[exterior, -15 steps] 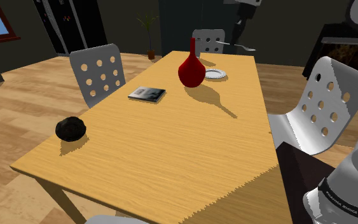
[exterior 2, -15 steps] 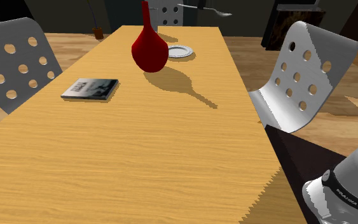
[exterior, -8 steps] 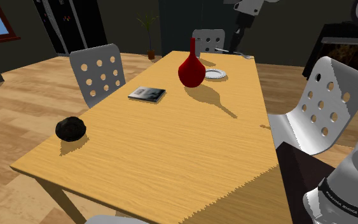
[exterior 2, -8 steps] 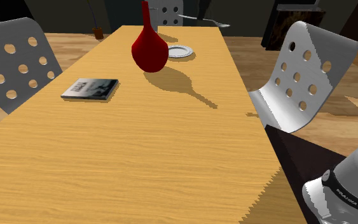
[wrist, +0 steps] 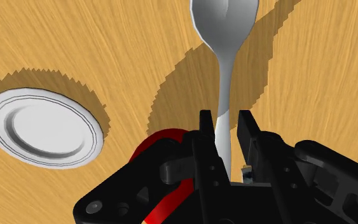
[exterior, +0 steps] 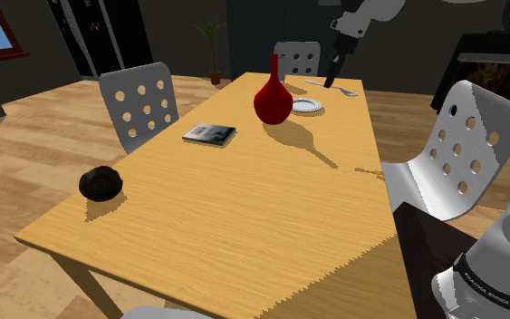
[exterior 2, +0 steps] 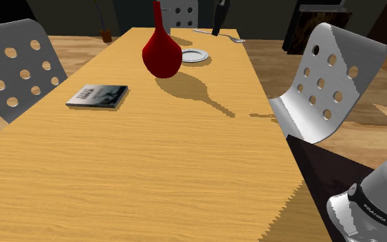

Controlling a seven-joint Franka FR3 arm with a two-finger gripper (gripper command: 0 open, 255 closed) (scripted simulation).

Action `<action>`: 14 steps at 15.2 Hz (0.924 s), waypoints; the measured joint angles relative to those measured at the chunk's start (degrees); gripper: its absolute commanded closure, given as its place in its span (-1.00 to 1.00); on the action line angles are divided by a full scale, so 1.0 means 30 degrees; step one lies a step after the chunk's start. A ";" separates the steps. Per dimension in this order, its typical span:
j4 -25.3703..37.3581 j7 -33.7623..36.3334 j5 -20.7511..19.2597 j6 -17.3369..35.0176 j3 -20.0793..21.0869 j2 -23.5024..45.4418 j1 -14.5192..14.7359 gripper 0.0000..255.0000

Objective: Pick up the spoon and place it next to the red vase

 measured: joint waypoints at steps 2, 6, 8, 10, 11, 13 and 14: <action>-0.0422 -0.0101 0.0040 0.0439 0.0017 0.0026 0.0021 1.00; -0.1513 -0.0343 0.0113 0.1433 0.0043 -0.0043 0.0065 1.00; -0.1853 -0.0469 0.0199 0.1916 0.0066 0.0116 0.0076 1.00; -0.2156 -0.0587 0.0270 0.2302 0.0079 0.0213 0.0078 1.00; -0.2434 -0.0662 0.0305 0.2576 0.0088 0.0219 0.0086 1.00; -0.2947 -0.0785 0.0366 0.3076 0.0111 0.0218 0.0112 1.00; -0.3161 -0.0892 0.0415 0.3319 0.0109 0.0267 0.0097 1.00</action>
